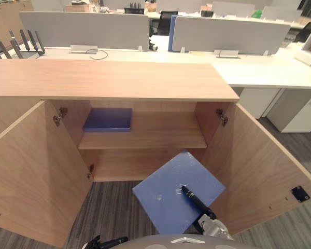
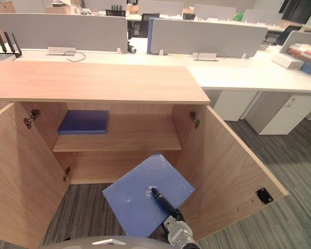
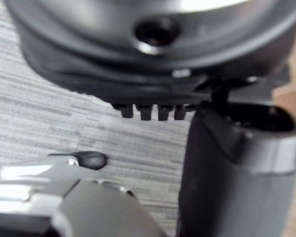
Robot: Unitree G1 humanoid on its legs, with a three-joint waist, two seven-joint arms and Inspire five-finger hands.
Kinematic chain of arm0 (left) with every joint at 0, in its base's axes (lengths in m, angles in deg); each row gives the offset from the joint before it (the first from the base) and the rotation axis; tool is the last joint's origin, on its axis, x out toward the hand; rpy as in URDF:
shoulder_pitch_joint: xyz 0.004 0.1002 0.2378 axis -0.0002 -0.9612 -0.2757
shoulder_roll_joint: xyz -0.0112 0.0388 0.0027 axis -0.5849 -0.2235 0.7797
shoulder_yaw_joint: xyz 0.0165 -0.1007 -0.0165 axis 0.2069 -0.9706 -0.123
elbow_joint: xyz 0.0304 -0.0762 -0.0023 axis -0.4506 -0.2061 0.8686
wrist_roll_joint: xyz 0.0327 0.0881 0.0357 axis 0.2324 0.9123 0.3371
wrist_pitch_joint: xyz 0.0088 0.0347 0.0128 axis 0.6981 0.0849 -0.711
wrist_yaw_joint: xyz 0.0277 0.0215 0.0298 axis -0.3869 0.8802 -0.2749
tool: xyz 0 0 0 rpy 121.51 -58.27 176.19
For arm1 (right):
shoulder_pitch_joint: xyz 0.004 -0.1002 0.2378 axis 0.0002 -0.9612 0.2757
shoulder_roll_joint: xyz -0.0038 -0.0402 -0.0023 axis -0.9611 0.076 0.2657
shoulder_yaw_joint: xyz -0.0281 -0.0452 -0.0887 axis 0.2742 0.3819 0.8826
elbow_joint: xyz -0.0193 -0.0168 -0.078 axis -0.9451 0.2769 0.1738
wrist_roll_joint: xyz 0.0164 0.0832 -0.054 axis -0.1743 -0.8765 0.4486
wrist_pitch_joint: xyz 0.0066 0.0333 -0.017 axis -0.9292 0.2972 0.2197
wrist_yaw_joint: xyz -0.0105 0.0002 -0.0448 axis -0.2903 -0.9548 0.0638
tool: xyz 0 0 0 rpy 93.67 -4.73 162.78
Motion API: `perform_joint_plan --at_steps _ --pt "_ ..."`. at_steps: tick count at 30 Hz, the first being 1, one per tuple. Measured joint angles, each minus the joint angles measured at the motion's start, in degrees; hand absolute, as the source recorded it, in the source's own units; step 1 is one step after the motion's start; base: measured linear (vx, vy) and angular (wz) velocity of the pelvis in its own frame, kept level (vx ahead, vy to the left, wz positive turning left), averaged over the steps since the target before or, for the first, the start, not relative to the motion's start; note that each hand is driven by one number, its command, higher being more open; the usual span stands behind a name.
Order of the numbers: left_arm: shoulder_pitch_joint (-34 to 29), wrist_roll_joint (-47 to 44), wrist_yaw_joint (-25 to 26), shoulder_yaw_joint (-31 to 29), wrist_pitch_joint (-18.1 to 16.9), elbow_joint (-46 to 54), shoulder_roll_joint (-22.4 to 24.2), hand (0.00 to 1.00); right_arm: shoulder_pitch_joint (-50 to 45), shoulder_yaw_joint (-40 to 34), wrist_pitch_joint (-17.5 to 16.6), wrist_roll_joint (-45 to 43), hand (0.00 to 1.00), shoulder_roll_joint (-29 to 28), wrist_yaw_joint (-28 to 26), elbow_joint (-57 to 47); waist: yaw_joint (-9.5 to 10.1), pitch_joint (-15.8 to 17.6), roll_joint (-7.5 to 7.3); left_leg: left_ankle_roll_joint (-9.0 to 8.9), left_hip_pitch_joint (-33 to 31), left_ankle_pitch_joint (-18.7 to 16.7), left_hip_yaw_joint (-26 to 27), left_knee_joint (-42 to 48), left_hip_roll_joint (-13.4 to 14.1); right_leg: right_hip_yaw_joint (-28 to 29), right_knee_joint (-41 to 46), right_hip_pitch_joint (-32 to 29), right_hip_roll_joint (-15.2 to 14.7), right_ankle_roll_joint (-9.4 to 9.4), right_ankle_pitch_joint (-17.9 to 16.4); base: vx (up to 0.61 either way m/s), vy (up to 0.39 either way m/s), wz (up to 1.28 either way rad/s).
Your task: Walk over to the cabinet, pick up the folder, carry it to the office cabinet, place the folder inside the office cabinet, then close the office cabinet door
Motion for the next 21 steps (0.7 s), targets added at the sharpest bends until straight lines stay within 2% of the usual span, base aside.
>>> perform_joint_plan --at_steps 2,4,5,8,9,14,18,21 --pt "0.31 -0.01 -0.02 0.04 0.28 -0.08 -0.03 1.00 0.00 0.82 0.05 -0.73 0.00 -1.31 -0.39 -0.27 -0.04 0.05 0.03 -0.45 -0.38 -0.25 -0.39 0.04 1.05 -2.47 -3.30 -0.16 0.60 -1.87 -1.54 0.11 -0.067 0.05" --pt "0.77 0.00 -0.21 0.15 0.98 -0.07 -0.34 1.00 -0.10 1.51 0.32 -0.81 0.00 -1.98 -0.41 -0.29 -0.21 0.19 -0.39 -1.55 -1.07 -0.77 -1.15 1.03 1.30 -3.39 -11.91 1.28 1.24 -1.43 -0.14 0.15 -0.131 0.18" --pt "1.53 0.02 -0.16 0.25 1.18 -0.71 -0.06 1.00 -0.14 1.76 0.44 -0.97 0.00 -1.88 -0.21 -0.34 0.11 0.22 -0.29 -2.63 -0.75 -1.39 -1.72 1.39 1.81 -4.26 -14.41 2.94 1.59 -1.93 0.37 0.29 -0.176 0.36" --pt "2.76 0.05 -0.40 1.91 1.26 -1.37 1.50 1.00 0.01 1.63 0.23 -1.16 0.00 0.32 0.18 -1.67 -0.04 0.50 3.26 -4.44 -1.07 -1.65 -3.25 1.21 4.73 -7.17 -13.46 3.31 4.14 -3.30 -2.66 0.31 -0.147 0.29" --pt "2.74 0.18 -0.57 1.86 1.25 -1.32 1.58 1.00 0.11 1.67 0.22 -1.16 0.00 0.37 0.17 -1.68 -0.07 0.45 3.38 -4.92 -1.18 -1.73 -3.28 0.77 5.65 -7.92 -13.71 3.28 4.91 -3.59 -3.08 0.23 -0.110 0.10" --pt "2.74 0.14 -0.67 1.84 1.26 -0.87 0.86 1.00 0.06 1.68 0.30 -1.10 0.00 0.57 0.17 -1.67 -0.18 0.75 2.71 -5.40 -1.96 -1.65 -3.72 -0.20 5.87 -8.76 -14.91 3.22 5.01 -3.36 -3.26 0.11 -0.009 0.11" --pt "2.72 0.14 -0.45 1.94 1.31 -0.44 0.06 1.00 0.09 3.67 0.48 -0.54 0.00 0.37 0.13 -1.64 -0.21 0.17 1.23 -5.40 -3.82 -1.61 -4.99 -0.15 5.29 -9.48 -16.09 2.64 4.67 -2.85 -2.92 0.06 0.030 0.15" --pt "2.64 0.14 -0.30 3.67 1.36 -0.51 -0.45 1.00 0.91 4.61 0.55 -0.46 0.00 0.08 -0.66 -1.64 -0.08 0.10 1.26 -5.45 -5.66 -1.55 -5.97 -0.04 5.28 -9.94 -16.58 1.52 4.65 -2.83 -2.91 0.06 0.017 0.14"
